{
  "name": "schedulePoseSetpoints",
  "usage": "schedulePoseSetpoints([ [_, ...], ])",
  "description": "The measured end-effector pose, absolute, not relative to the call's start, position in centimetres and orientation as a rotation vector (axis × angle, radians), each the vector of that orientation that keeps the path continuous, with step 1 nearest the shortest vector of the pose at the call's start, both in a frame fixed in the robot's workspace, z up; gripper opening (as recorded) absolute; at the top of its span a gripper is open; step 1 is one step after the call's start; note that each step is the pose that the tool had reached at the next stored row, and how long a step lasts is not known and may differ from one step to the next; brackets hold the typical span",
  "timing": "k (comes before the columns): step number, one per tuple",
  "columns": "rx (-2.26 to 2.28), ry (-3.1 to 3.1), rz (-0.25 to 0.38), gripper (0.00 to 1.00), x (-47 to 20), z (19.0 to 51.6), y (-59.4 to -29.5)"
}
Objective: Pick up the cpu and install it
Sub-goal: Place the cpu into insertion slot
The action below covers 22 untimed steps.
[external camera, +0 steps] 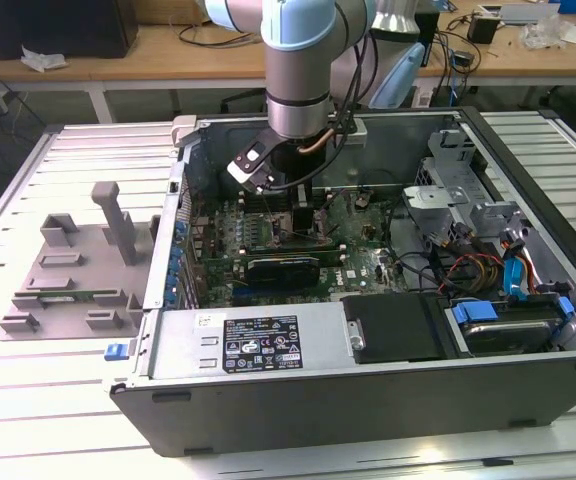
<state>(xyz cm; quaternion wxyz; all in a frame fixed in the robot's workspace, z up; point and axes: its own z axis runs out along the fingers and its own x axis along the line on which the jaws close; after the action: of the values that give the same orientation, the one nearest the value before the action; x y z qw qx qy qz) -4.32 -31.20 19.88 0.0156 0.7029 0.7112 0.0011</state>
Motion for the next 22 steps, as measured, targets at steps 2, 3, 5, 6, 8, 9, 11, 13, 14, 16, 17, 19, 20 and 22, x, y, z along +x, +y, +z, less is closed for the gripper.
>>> schedulePoseSetpoints([
  [2,2.187,2.212,0.004,0.54,-4.32,19.85,-31.19],
  [3,2.187,2.212,0.004,0.54,-4.32,19.84,-31.18],
  [5,2.188,2.211,0.004,0.54,-4.32,19.83,-31.19],
  [6,2.188,2.211,0.004,0.54,-4.32,19.83,-31.18],
  [8,2.188,2.21,0.003,0.54,-4.31,19.84,-31.18],
  [9,2.187,2.21,0.002,0.54,-4.31,19.86,-31.18],
  [11,2.187,2.21,0.002,0.54,-4.32,19.96,-31.18],
  [13,2.187,2.209,0.002,0.54,-4.32,20.0,-31.18],
  [14,2.188,2.208,0.001,0.54,-4.32,20.0,-31.18],
  [16,2.189,2.206,-0.001,0.54,-4.32,20.02,-31.2],
  [17,2.189,2.205,-0.002,0.54,-4.33,20.01,-31.25],
  [19,2.189,2.204,-0.003,0.54,-4.32,20.01,-31.29],
  [20,2.19,2.203,-0.003,0.54,-4.32,20.01,-31.3],
  [22,2.19,2.203,-0.003,0.54,-4.26,20.0,-31.31],
])
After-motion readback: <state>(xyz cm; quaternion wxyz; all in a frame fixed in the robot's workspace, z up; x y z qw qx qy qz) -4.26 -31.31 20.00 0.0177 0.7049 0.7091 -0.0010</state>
